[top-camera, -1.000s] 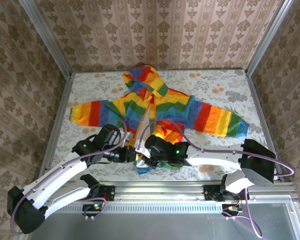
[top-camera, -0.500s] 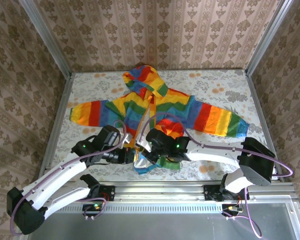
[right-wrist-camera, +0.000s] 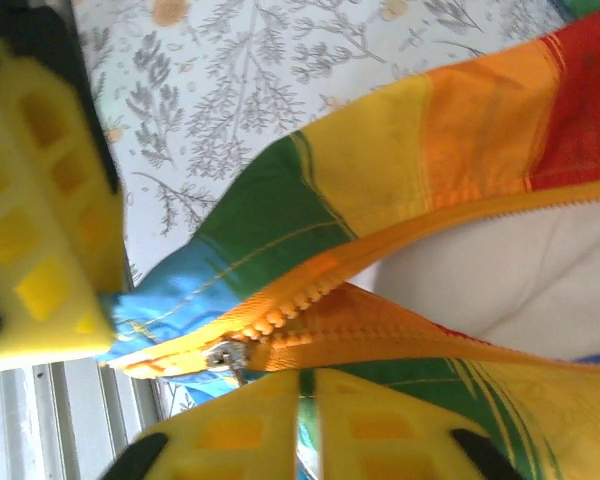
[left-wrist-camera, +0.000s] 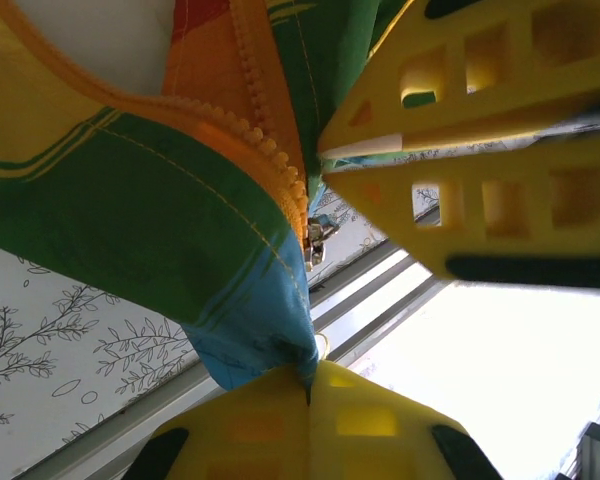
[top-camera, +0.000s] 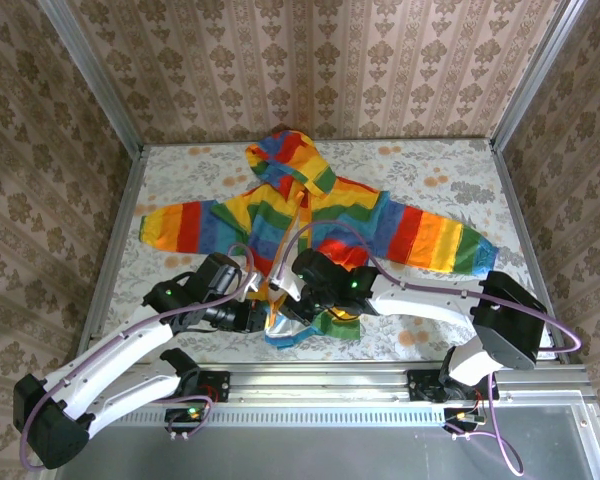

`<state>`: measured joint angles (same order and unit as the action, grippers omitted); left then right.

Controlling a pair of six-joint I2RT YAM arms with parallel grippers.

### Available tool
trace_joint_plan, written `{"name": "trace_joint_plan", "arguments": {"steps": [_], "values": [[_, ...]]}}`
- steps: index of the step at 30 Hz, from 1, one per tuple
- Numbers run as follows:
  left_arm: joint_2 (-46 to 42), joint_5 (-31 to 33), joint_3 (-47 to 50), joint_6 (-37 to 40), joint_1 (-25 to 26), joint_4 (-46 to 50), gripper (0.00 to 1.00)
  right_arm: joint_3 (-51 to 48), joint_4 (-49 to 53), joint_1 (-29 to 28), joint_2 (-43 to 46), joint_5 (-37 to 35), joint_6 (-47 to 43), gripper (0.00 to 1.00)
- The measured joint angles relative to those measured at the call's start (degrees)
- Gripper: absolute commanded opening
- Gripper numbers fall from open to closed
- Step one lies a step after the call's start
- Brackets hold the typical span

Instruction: Zip up the jacket

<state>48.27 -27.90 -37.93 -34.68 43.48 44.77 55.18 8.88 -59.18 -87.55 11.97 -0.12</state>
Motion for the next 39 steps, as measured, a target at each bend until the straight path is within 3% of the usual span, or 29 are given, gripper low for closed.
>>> {"name": "trace_joint_plan", "arguments": {"steps": [4,11,27,31,36,39], "values": [[0.0,-0.28,0.0,0.28,0.0,-0.07,0.0,-3.04,-1.4,-0.09,2.91,0.55,-1.46,0.29],[0.02,-1.31,0.0,0.96,0.0,-0.63,0.0,-5.44,-4.07,-0.28,5.05,1.6,-4.52,0.35],[0.02,-2.58,0.0,1.53,0.0,-1.29,0.0,-8.13,-12.59,-0.76,2.43,4.74,-12.68,0.37],[0.02,-2.62,0.0,1.55,0.0,-1.22,0.0,-8.11,-13.49,-1.16,1.11,4.79,-13.9,0.31],[0.02,-3.21,0.0,1.81,0.0,-0.76,0.0,-8.13,-14.08,-1.77,0.79,3.63,-15.5,0.06],[0.0,-3.19,0.0,1.99,0.0,-0.52,0.0,-8.35,-14.58,-2.27,0.79,2.27,-16.04,0.0]]}}
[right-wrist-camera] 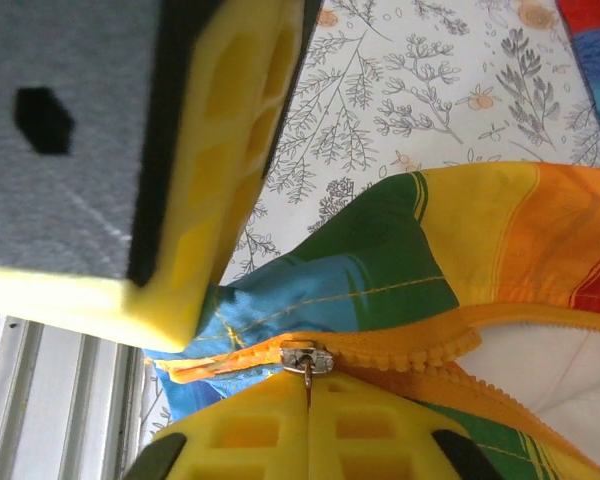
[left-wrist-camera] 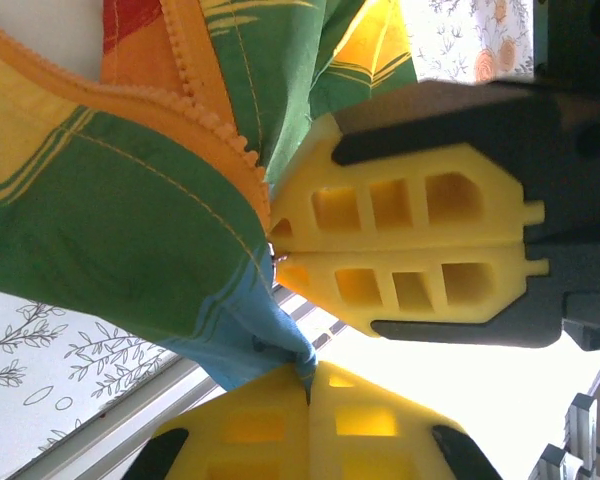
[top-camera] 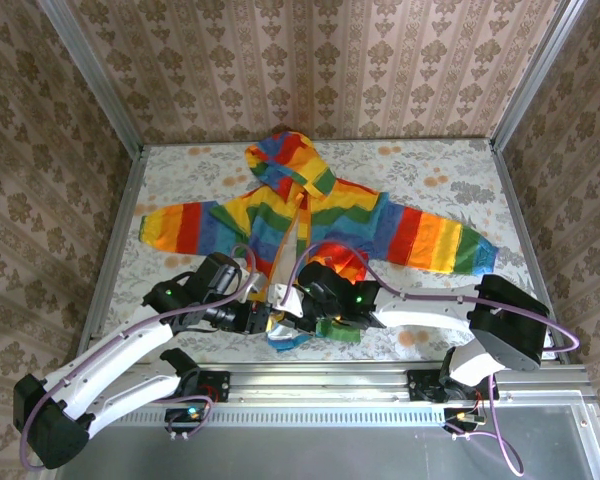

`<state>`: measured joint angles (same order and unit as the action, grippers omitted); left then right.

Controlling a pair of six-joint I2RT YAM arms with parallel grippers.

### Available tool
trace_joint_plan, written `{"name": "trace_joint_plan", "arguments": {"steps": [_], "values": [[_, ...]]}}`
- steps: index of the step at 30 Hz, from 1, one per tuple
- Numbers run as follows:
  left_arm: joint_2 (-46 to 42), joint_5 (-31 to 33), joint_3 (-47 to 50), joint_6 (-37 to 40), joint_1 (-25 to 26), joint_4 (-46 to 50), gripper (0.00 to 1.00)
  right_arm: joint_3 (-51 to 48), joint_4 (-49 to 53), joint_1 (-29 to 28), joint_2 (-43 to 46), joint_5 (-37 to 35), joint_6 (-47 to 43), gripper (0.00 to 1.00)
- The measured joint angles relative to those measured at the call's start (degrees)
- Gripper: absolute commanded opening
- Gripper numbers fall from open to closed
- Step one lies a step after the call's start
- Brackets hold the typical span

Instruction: Zip up the jacket

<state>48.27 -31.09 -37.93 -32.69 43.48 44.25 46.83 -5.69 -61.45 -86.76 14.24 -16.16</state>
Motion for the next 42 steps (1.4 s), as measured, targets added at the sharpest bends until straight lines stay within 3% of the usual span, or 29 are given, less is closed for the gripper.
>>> {"name": "trace_joint_plan", "arguments": {"steps": [8,10,12,14,18,38,40,42], "values": [[0.0,0.17,0.0,0.22,0.0,0.2,0.0,-0.31,0.24,-0.98,0.24,-3.52,-0.11,0.0],[0.0,0.52,0.0,0.22,-0.02,0.22,0.12,-0.31,0.55,-1.07,0.57,-4.07,0.22,0.0],[-0.02,1.09,0.0,0.28,-0.02,0.26,0.32,-0.31,0.81,-1.09,0.92,-4.66,0.85,0.0],[-0.24,2.01,0.0,-0.39,-0.02,0.35,0.45,-0.31,1.11,-1.07,1.22,-5.05,1.62,0.0],[-2.51,3.91,0.13,-2.23,-0.02,-1.16,0.53,-0.31,1.29,-1.11,1.31,-5.42,3.1,0.0],[-7.8,5.29,12.98,-12.17,0.04,-15.89,0.51,-0.31,2.45,-1.62,0.76,-6.43,7.41,0.0],[-7.96,5.16,14.21,-13.0,0.39,-17.2,0.46,-0.31,2.6,-1.62,0.63,-6.56,7.63,0.0],[-7.96,4.74,15.54,-13.88,0.94,-18.4,0.29,-0.28,2.67,-1.62,0.37,-6.56,7.89,0.0]]}}
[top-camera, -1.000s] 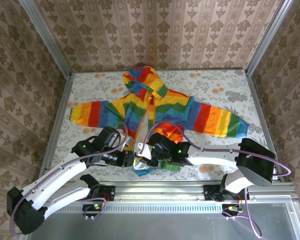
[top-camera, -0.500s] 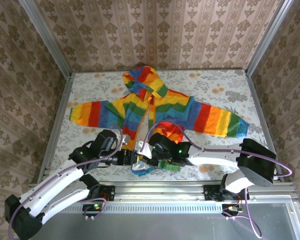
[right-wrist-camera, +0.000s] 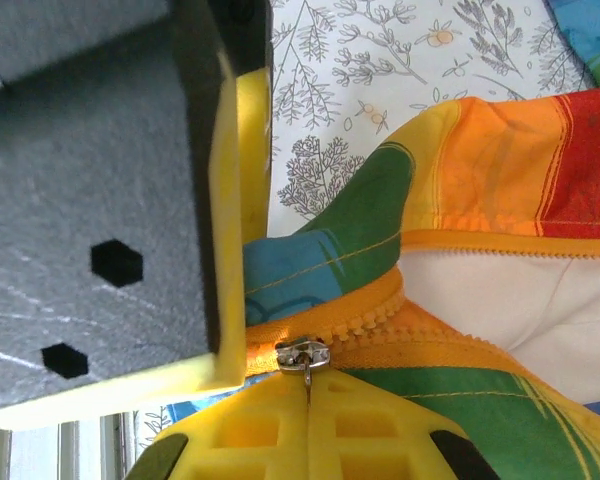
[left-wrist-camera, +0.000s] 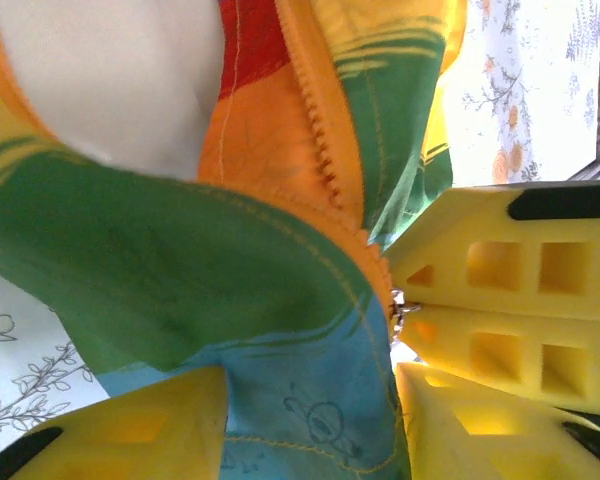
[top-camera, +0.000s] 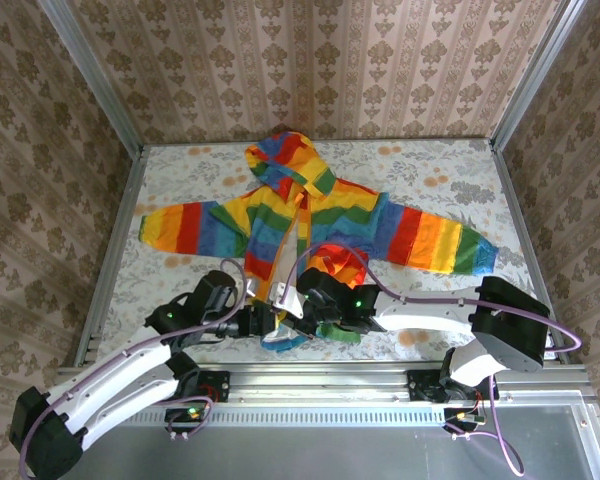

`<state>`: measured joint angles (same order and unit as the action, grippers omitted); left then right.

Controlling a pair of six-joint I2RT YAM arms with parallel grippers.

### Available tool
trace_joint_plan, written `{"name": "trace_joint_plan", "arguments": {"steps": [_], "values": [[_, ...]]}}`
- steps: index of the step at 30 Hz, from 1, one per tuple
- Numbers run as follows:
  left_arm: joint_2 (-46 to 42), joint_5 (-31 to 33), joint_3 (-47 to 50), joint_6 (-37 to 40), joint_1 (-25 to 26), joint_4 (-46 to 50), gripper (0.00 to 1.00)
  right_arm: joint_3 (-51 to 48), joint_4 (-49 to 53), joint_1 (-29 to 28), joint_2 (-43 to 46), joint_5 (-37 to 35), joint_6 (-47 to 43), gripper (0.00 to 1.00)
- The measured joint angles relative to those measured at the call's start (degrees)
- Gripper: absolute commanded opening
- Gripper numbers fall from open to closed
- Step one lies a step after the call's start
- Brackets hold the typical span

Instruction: Zip up the jacket

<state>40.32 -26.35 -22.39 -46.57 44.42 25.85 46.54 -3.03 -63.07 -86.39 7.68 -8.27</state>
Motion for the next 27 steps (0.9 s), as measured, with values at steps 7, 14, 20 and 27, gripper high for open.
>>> {"name": "trace_joint_plan", "arguments": {"steps": [7,14,20,27], "values": [[-1.49,-0.46,0.74,-1.07,1.27,0.07,0.0,1.57,1.2,-0.35,-1.36,-1.97,1.27,0.0],[-5.14,0.57,-0.33,-0.98,1.27,4.76,0.0,4.17,2.43,-0.83,-2.73,-4.96,2.38,0.0],[-7.23,1.6,-0.83,-1.01,1.25,7.02,0.0,6.56,3.69,-1.07,-3.91,-7.61,2.78,0.0],[-7.32,2.38,-1.66,-1.01,1.29,8.79,0.0,8.68,5.53,-1.01,-5.2,-10.16,3.43,0.0]]}}
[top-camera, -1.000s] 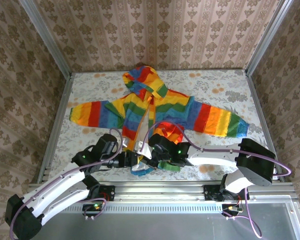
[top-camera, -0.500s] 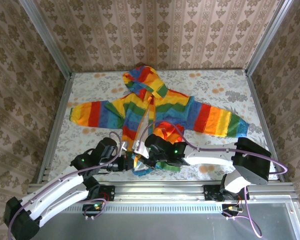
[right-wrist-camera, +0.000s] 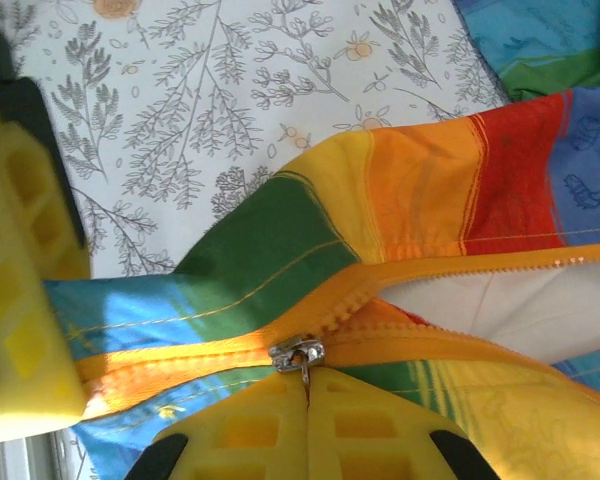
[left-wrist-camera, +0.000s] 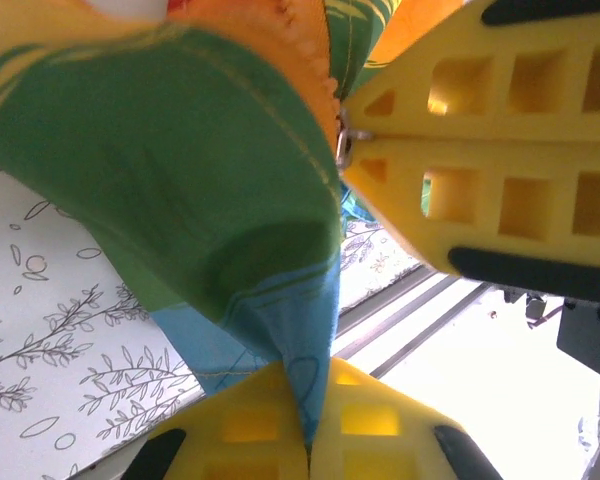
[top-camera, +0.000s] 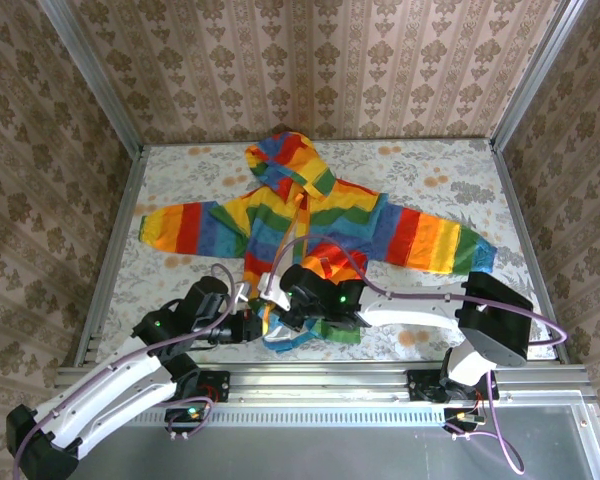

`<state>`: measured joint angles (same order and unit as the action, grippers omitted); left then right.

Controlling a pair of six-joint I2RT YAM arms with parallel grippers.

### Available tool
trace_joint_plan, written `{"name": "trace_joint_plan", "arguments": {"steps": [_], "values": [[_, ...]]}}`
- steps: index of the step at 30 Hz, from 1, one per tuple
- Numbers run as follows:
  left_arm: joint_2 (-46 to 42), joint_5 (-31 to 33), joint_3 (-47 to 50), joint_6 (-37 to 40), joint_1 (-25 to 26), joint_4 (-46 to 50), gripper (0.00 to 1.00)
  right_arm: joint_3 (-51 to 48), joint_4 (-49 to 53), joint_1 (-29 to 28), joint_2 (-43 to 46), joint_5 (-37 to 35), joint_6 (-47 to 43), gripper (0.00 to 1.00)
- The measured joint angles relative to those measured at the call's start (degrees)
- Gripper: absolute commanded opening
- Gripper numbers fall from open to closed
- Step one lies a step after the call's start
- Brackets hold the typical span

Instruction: Zip up the jacket

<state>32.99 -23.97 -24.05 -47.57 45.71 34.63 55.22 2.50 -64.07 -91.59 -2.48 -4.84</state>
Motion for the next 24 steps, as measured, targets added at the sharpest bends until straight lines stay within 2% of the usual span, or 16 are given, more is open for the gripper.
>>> {"name": "trace_joint_plan", "arguments": {"steps": [12,24], "values": [[-0.02,1.03,-0.83,0.0,0.46,3.21,0.0,3.04,2.54,3.65,-1.84,-1.05,0.35,0.0],[-0.02,1.42,-1.38,-0.02,0.5,4.74,0.0,7.58,4.04,10.71,-4.7,-1.03,0.11,0.0]]}}
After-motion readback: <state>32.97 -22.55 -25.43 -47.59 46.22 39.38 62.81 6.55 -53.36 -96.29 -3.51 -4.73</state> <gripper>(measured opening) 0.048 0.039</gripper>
